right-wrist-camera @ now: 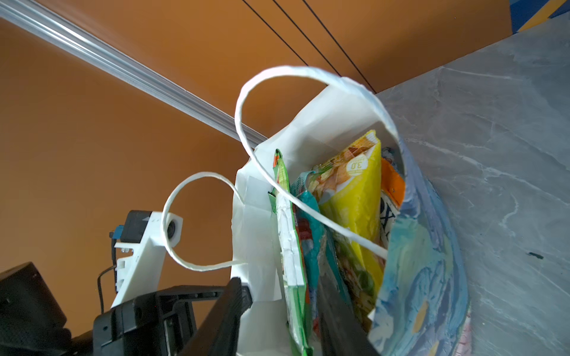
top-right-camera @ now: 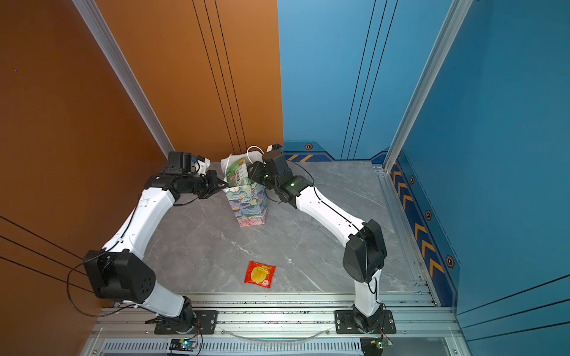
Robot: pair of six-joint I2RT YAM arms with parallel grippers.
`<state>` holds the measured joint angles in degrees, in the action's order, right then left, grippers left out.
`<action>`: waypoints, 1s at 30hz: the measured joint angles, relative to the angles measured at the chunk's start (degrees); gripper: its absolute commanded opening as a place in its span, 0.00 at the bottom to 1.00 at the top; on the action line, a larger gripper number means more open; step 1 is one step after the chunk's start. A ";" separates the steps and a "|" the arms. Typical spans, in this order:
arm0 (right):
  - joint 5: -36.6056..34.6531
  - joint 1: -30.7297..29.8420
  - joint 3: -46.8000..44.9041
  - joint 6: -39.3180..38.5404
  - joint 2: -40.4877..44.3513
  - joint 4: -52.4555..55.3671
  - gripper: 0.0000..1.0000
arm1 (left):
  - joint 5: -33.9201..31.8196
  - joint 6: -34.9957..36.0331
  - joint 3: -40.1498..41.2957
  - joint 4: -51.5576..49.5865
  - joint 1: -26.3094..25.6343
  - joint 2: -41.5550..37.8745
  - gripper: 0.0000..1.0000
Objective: Place the snacks into the paper bag
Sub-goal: Place the snack in the paper bag, then press the snack against the paper bag.
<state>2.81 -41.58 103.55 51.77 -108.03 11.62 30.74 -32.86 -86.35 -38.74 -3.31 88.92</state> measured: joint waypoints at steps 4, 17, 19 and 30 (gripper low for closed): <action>-1.81 -0.48 3.26 -5.68 -0.42 5.75 0.40 | 0.00 0.00 0.00 0.00 0.00 0.00 0.00; 0.96 -1.55 30.08 -23.12 -13.03 26.45 0.26 | -0.02 -0.02 0.00 0.00 0.00 0.00 0.00; 1.97 -1.55 30.08 -24.37 -15.15 28.35 0.26 | 0.00 -0.02 0.00 0.00 0.00 0.00 0.00; 4.11 -1.55 34.27 -26.93 -19.41 30.21 0.24 | 0.00 -0.22 0.00 0.02 -0.02 0.00 0.00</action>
<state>6.92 -43.13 137.82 24.84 -127.44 41.82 30.74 -33.08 -86.35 -38.72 -3.33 88.92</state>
